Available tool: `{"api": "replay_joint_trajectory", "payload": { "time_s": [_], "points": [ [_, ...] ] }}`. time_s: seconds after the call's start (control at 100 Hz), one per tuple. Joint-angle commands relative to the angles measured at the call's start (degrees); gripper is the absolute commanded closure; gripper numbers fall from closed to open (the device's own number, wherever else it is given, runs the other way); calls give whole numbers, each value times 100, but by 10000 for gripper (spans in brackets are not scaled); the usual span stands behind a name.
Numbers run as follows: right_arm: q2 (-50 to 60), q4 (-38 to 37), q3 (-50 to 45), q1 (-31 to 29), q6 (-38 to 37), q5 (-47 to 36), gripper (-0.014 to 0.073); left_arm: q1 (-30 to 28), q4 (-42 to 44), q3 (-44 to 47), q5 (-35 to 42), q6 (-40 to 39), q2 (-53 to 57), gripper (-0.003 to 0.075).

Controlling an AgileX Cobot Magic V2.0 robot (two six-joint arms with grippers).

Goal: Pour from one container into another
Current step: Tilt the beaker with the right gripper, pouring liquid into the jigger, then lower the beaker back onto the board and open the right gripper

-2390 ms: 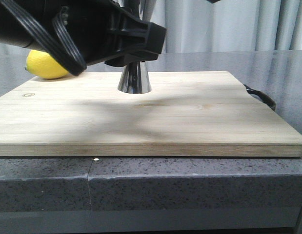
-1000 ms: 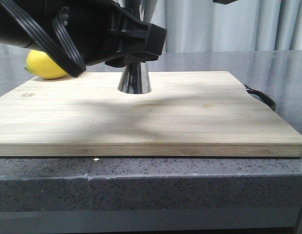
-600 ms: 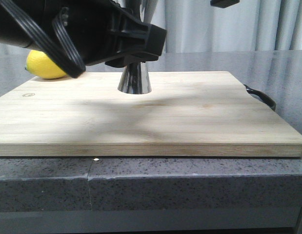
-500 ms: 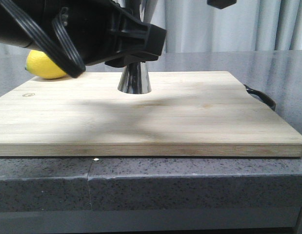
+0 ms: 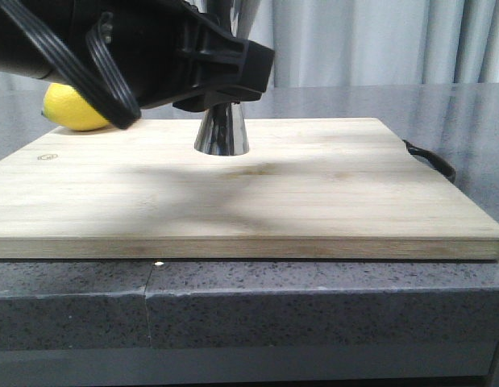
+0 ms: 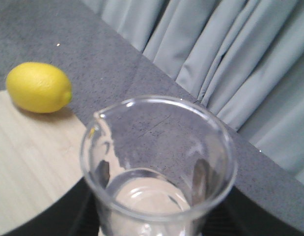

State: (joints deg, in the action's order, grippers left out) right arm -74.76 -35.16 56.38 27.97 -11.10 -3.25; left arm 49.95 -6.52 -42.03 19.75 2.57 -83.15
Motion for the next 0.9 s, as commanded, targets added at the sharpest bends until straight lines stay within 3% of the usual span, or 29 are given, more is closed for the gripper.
{"api": "replay_joint_trajectory", "payload": {
  "time_s": [0.0,0.15,0.43,0.89],
  "points": [
    [19,214,165,-312,-290,-755,528,-5,28,-159,511,-3,207,739],
    [-257,228,-160,-836,-792,-1556,528,-5,55,-159,511,0,235,739],
    [-661,443,-1382,-1407,-930,-3447,528,-5,55,-159,499,9,235,739],
    [-1922,419,-1615,-1467,-580,-4527,528,-5,124,-159,499,9,235,739]
  ]
}}
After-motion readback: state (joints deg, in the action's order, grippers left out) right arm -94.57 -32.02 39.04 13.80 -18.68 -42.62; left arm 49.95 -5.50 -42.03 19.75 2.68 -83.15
